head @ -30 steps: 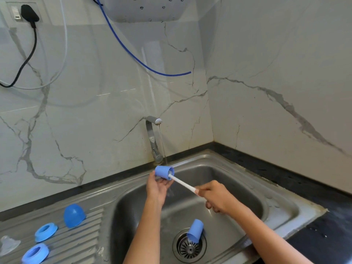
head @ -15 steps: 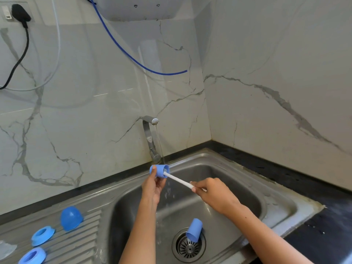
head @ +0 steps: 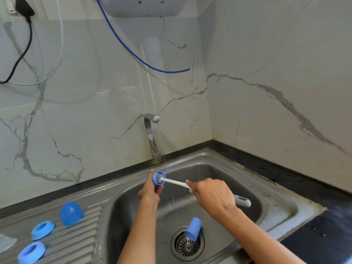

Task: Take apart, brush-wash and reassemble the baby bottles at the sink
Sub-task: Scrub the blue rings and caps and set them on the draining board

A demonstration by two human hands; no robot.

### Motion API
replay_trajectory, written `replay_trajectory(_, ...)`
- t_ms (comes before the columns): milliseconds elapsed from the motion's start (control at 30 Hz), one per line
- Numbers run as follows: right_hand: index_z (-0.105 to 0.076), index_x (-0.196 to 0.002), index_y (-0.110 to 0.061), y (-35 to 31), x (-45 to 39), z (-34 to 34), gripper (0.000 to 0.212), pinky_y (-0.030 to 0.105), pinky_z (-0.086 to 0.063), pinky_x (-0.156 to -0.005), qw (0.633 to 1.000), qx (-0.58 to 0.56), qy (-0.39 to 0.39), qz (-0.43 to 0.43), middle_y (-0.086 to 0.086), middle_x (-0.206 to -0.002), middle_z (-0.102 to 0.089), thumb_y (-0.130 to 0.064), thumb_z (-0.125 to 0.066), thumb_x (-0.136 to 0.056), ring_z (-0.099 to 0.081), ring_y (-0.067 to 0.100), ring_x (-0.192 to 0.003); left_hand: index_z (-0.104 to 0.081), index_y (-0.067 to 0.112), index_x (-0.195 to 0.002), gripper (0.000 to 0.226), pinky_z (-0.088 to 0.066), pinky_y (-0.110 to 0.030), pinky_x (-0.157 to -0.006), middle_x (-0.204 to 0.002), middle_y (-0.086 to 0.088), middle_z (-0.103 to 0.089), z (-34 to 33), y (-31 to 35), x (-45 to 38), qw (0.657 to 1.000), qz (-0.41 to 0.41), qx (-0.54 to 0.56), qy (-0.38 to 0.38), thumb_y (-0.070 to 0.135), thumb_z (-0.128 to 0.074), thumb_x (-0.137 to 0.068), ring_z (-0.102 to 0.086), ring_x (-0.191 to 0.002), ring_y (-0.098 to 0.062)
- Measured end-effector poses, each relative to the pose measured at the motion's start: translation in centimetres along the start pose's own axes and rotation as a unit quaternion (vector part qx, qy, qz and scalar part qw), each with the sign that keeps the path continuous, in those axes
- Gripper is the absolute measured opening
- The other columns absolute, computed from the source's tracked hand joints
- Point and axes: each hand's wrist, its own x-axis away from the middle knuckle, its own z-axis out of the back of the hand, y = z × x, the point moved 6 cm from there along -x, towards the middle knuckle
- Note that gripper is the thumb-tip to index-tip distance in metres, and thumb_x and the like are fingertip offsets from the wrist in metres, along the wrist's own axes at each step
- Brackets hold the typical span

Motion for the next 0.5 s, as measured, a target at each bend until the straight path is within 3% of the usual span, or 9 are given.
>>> replay_trajectory(100, -0.038, -0.145, -0.035, -0.1, 0.1, 0.6, 0.04, 0.032, -0.037, -0.062, 1.0, 0.01, 0.019, 0.012, 0.005, -0.098, -0.066, -0.034, -0.032, -0.105, -0.051, 0.025, -0.071, -0.06, -0.001, -0.111, 0.051, -0.046, -0.017, -0.034, -0.076, -0.011, -0.061, 0.5, -0.3, -0.5, 0.999, 0.03, 0.017, -0.008, 0.031, -0.078, -0.076, -0.06, -0.052, -0.015)
replay_trajectory(200, -0.043, -0.142, -0.036, 0.4, -0.2, 0.5, 0.039, 0.032, -0.04, -0.064, 1.0, 0.001, 0.015, -0.007, 0.003, -0.098, -0.067, -0.035, -0.035, -0.104, -0.063, 0.025, -0.081, -0.058, -0.001, -0.118, 0.057, -0.047, -0.018, -0.034, -0.079, -0.011, -0.062, 0.4, -0.5, -0.9, 0.998, 0.048, 0.023, -0.02, 0.031, -0.078, -0.076, -0.062, -0.058, -0.017)
replay_trajectory(300, -0.047, -0.139, -0.035, 0.8, -0.4, 0.3, 0.037, 0.029, -0.039, -0.063, 0.999, -0.016, 0.019, -0.026, 0.003, -0.098, -0.068, -0.033, -0.038, -0.103, -0.065, 0.024, -0.084, -0.059, 0.0, -0.111, 0.049, -0.049, -0.021, -0.036, -0.081, -0.014, -0.064, -0.6, -0.4, -0.6, 0.998, 0.043, 0.013, -0.051, 0.028, -0.078, -0.077, -0.065, -0.046, -0.017)
replay_trajectory(400, -0.053, -0.135, -0.029, 0.9, -0.7, -0.4, 0.035, 0.031, -0.043, -0.066, 0.999, -0.033, -0.01, 0.004, 0.005, -0.099, -0.068, -0.03, -0.039, -0.103, -0.064, 0.026, -0.084, -0.056, 0.001, -0.111, 0.042, -0.054, -0.028, -0.04, -0.086, -0.016, -0.064, -1.6, -0.6, -0.5, 0.992, 0.058, 0.034, -0.106, 0.027, -0.073, -0.082, -0.066, -0.065, -0.022)
replay_trajectory(500, -0.058, -0.133, -0.028, 1.4, -0.9, -0.7, 0.035, 0.029, -0.044, -0.066, 0.994, -0.099, -0.037, 0.01, 0.005, -0.1, -0.068, -0.032, -0.045, -0.101, -0.064, 0.024, -0.084, -0.055, 0.0, -0.102, 0.034, -0.056, -0.032, -0.043, -0.095, -0.019, -0.063, -1.5, -0.2, -0.9, 0.99, 0.047, 0.06, -0.117, 0.027, -0.068, -0.086, -0.065, -0.07, -0.024)
